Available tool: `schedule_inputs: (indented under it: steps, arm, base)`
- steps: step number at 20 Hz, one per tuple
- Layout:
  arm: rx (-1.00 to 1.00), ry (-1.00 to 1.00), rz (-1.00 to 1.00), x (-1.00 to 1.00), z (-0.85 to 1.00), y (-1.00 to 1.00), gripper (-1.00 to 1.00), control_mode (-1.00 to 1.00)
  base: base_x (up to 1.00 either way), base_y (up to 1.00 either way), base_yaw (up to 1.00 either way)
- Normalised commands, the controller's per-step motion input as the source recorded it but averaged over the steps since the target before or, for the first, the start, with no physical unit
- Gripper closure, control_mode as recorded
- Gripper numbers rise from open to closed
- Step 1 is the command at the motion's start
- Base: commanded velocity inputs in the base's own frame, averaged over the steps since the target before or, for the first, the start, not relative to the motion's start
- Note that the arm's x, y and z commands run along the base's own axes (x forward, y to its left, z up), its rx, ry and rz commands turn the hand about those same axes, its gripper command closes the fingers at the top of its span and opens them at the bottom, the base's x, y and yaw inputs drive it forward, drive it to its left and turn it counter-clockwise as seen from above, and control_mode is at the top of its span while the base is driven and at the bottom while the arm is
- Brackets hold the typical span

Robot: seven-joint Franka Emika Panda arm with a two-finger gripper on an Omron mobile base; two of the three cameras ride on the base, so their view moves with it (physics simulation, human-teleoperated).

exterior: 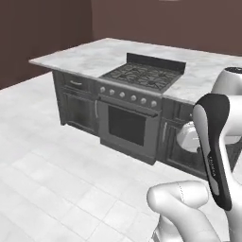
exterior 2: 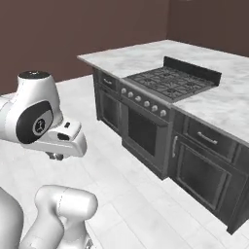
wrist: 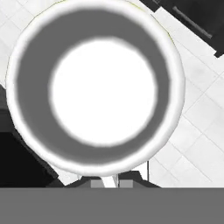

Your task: Clear the mugs and bowl far away from the sink.

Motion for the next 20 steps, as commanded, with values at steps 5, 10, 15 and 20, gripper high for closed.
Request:
schedule_inputs:
  steps: [5,10,15,20]
  arm:
    - [0.00,0.00,0.00,0.00,0.00,0.00,1.00,1.00]
    - [0.00,0.00,0.00,0.00,0.00,0.00,1.00,1.00]
    - [0.00,0.00,0.00,0.00,0.00,0.00,1.00,1.00]
    - [0.00,0.00,0.00,0.00,0.00,0.00,1.00,1.00]
  base:
    - [0.00,0.00,-1.00]
    - [0.58,0.27,-0.67]
    - [1.00,0.49,-0.22]
    - [1.00,0.29,-0.07]
